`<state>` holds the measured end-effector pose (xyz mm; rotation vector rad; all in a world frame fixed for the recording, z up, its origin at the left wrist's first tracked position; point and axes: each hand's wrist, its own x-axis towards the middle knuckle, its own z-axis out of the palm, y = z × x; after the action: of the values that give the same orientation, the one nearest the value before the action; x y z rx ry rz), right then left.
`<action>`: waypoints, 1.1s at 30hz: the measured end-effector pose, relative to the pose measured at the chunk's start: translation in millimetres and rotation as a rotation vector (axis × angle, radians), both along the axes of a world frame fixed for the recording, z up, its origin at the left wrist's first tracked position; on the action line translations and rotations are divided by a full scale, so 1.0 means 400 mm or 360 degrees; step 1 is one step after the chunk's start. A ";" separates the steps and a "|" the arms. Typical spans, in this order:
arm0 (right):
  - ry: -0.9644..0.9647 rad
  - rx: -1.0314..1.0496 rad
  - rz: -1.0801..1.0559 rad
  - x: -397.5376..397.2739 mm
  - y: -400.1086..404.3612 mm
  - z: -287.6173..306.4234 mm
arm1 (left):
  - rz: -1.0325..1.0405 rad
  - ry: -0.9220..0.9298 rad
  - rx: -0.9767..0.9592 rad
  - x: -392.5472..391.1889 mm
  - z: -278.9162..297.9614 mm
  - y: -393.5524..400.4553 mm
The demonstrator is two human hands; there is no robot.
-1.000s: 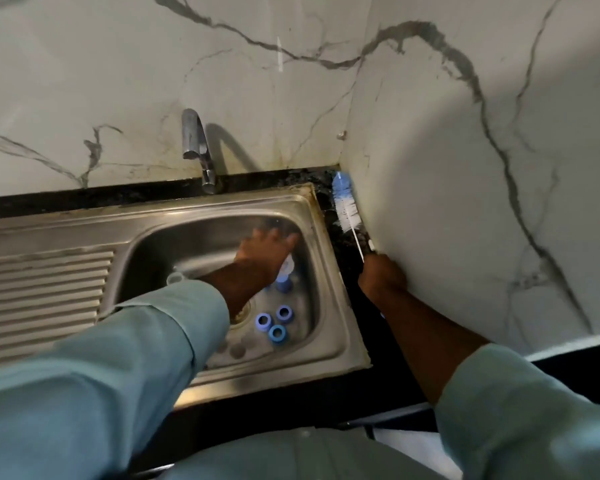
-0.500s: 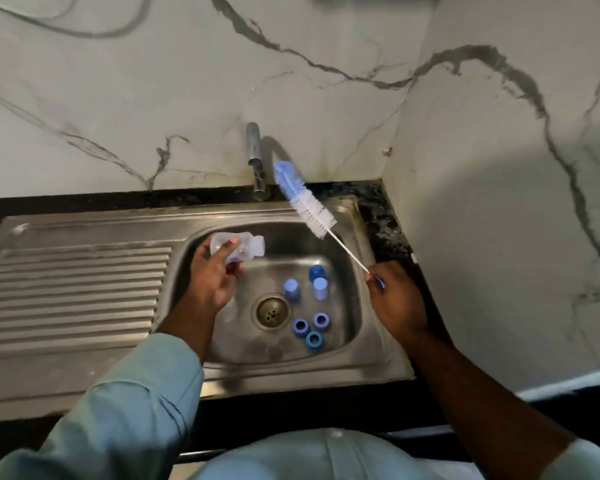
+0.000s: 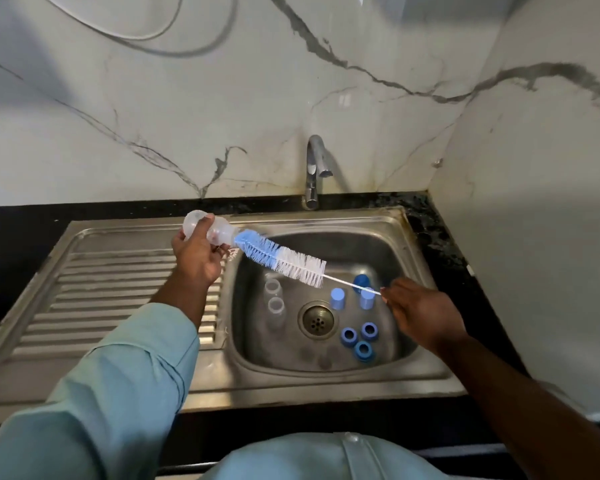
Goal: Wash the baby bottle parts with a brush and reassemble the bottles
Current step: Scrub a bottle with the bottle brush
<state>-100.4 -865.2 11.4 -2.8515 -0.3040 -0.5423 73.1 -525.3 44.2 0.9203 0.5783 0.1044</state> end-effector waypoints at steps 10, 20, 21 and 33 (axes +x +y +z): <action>0.0442 0.0669 0.0242 0.050 0.137 0.072 | -0.0551 -0.0046 -0.0164 -0.009 -0.014 -0.039; -0.0243 -0.0609 0.0155 0.064 0.140 0.117 | -0.0012 0.0162 0.0273 0.005 0.004 -0.082; -0.0253 -0.0636 0.0155 0.072 0.135 0.128 | -0.0062 0.0243 0.0274 0.003 0.005 -0.090; -0.0163 -0.0687 0.0346 0.094 -0.048 0.132 | -0.0429 0.0284 0.0860 -0.019 0.006 -0.176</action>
<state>-62.9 -884.5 64.1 -3.1403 -0.8304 -0.6455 65.5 -595.8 46.5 1.5363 0.5961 -0.0705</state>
